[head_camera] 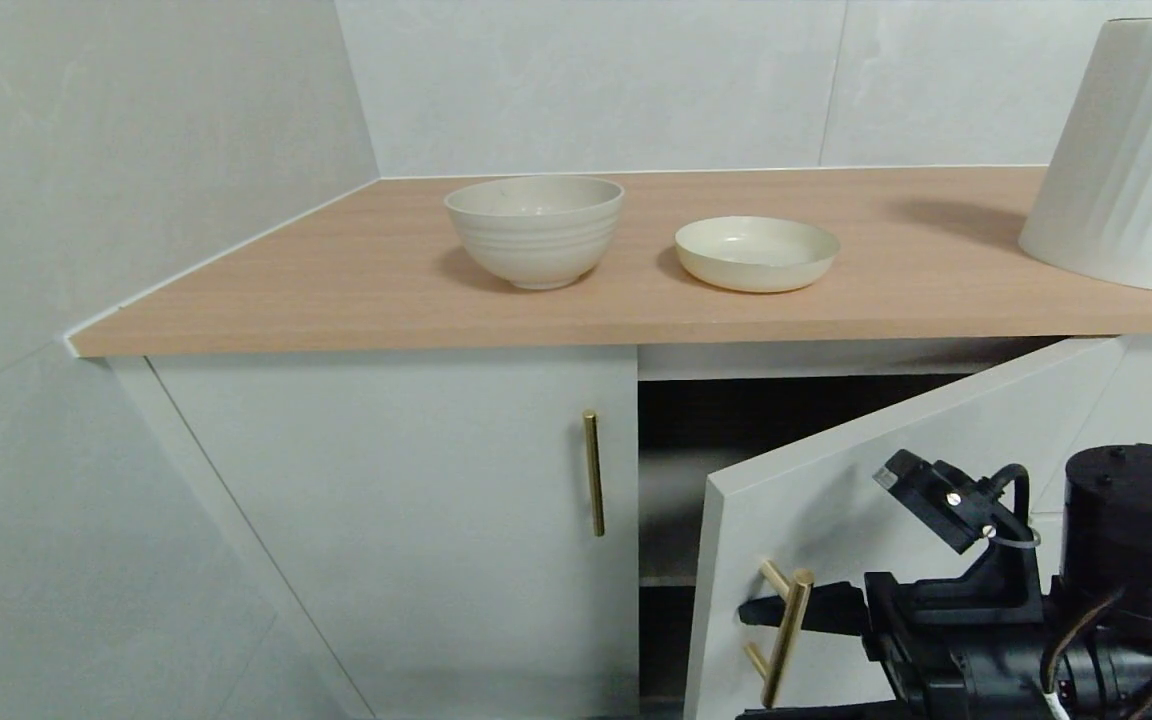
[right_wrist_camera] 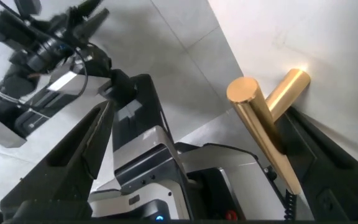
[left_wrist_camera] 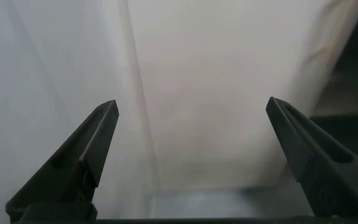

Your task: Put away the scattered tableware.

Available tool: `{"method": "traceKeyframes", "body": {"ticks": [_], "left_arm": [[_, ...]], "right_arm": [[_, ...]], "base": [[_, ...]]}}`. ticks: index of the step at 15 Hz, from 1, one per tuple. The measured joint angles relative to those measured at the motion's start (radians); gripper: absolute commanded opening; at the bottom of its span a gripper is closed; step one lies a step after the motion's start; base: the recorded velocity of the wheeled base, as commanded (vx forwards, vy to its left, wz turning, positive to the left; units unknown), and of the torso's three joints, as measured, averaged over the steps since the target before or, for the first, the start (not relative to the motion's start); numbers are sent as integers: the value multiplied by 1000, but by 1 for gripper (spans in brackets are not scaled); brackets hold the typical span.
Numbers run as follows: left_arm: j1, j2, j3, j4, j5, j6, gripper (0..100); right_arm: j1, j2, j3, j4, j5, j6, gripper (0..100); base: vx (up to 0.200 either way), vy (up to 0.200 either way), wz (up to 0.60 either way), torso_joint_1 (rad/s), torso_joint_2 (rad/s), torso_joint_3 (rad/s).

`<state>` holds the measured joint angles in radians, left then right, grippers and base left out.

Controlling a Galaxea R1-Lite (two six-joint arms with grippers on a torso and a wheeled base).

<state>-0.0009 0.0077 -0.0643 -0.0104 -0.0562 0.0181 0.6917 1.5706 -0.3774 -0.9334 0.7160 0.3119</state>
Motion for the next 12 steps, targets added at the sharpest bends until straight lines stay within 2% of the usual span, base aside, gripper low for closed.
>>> {"method": "traceKeyframes", "body": {"ticks": [3, 5, 8, 9, 10, 12], "left_arm": [[-1, 118, -199, 57, -158, 0, 100], [-1, 282, -322, 72, -252, 0, 100], [-24, 568, -469, 40, -327, -7, 100], [-49, 660, -503, -1, -342, -18, 0], [-86, 746, -529, -47, -352, -40, 0], [-200, 893, -560, -138, -364, -118, 0]], "right_arm": [[0, -19, 55, -16, -1, -24, 100], [-1, -34, 72, -10, -5, -24, 100], [-2, -61, 90, -7, -10, -23, 100], [-2, -67, 99, -8, -11, -23, 100], [-2, -71, 103, -8, -11, -23, 100], [-2, -73, 108, -8, -11, -23, 100]], "base": [[0, 0, 0, 0, 0, 0], [0, 0, 0, 0, 0, 0], [0, 0, 0, 0, 0, 0], [0, 0, 0, 0, 0, 0], [0, 0, 0, 0, 0, 0], [0, 0, 0, 0, 0, 0]]}}
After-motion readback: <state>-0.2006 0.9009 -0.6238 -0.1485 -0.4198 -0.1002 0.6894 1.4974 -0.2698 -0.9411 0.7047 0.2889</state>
